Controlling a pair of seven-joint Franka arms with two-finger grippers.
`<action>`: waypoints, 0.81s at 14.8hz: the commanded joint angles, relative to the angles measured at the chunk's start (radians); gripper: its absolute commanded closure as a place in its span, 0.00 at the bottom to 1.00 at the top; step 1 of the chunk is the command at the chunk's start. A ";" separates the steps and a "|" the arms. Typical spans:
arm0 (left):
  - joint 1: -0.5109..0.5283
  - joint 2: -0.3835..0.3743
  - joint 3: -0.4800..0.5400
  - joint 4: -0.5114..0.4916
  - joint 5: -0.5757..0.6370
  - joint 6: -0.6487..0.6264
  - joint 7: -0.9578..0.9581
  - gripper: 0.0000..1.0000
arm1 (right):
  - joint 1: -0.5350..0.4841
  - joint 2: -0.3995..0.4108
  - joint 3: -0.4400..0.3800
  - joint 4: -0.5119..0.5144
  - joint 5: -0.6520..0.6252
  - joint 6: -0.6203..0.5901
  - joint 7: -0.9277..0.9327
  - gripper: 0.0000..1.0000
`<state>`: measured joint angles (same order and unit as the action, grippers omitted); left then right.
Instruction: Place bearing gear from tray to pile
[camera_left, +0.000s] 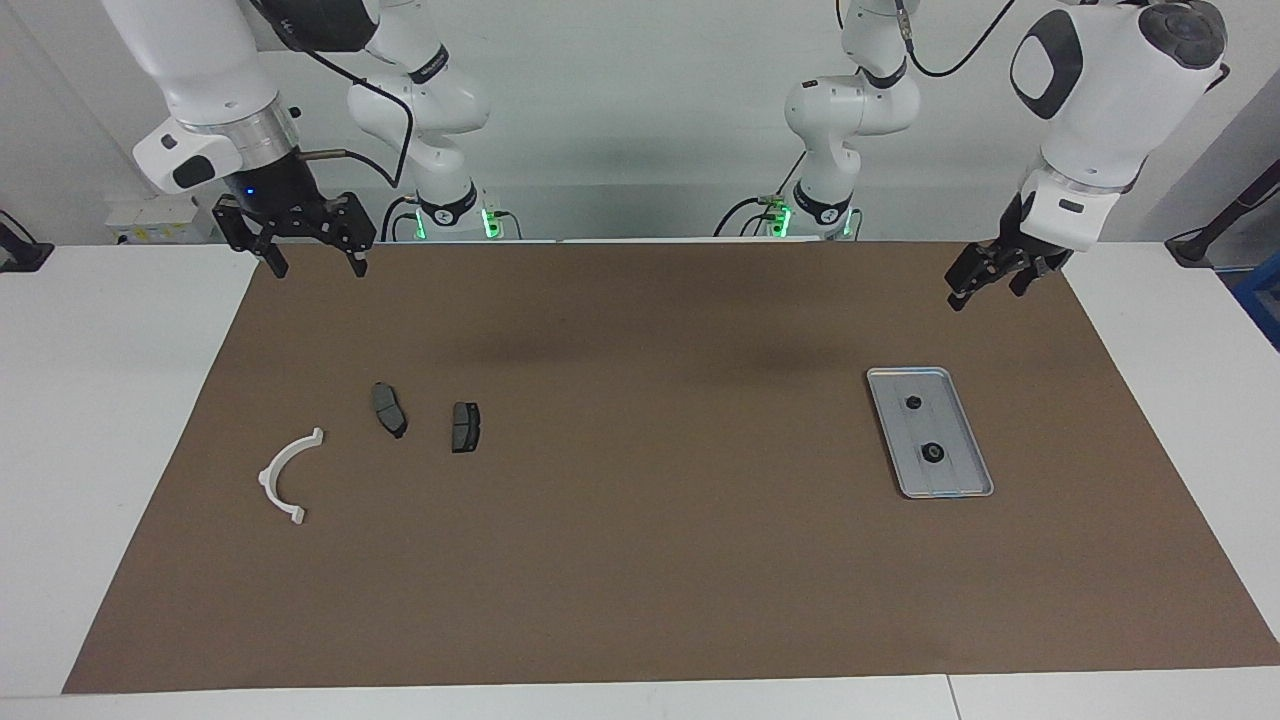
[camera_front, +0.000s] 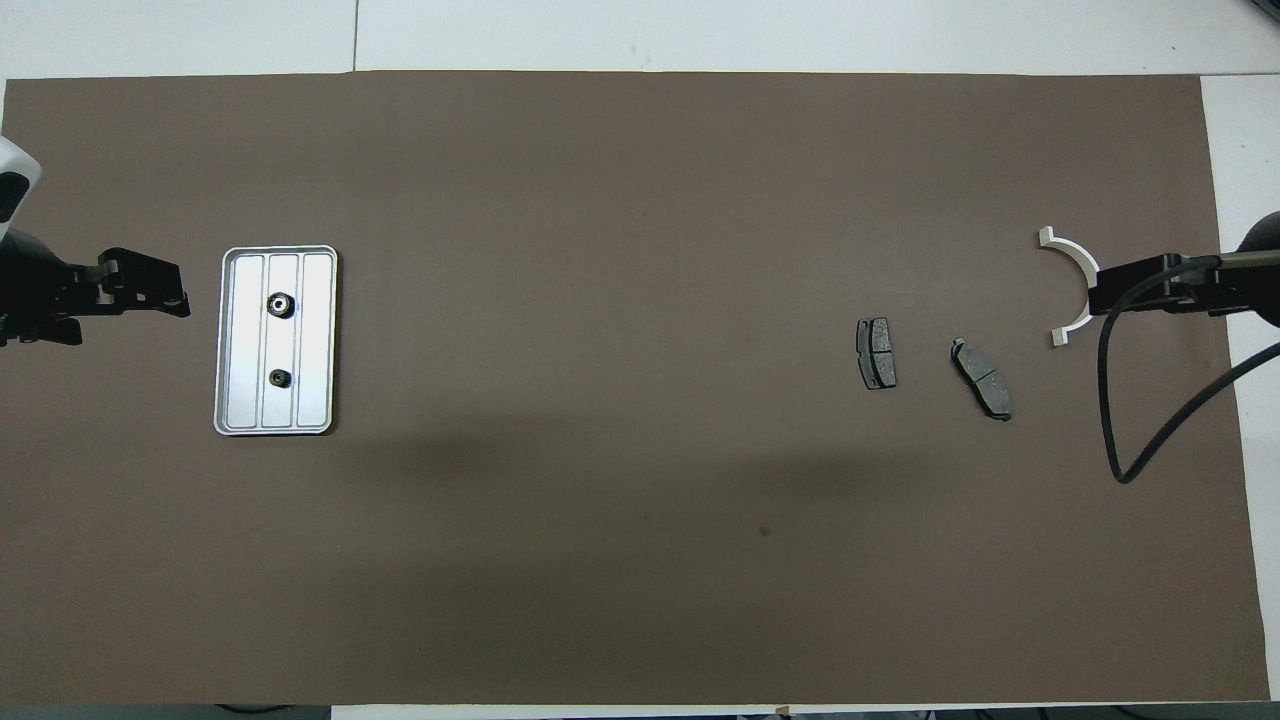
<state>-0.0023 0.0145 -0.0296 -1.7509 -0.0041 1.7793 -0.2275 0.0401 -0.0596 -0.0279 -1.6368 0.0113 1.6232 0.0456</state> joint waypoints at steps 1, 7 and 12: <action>0.001 0.086 -0.004 -0.022 -0.002 0.125 -0.006 0.00 | -0.006 -0.014 0.003 -0.006 0.003 -0.013 -0.021 0.00; -0.001 0.220 -0.004 -0.127 -0.002 0.373 0.004 0.00 | -0.003 -0.022 0.005 -0.006 0.003 -0.014 -0.020 0.00; 0.016 0.295 -0.006 -0.127 -0.002 0.422 0.008 0.08 | -0.005 -0.049 0.008 -0.006 0.003 -0.025 -0.021 0.00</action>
<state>-0.0005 0.3049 -0.0306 -1.8769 -0.0041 2.1713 -0.2274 0.0454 -0.0829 -0.0242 -1.6366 0.0113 1.6208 0.0456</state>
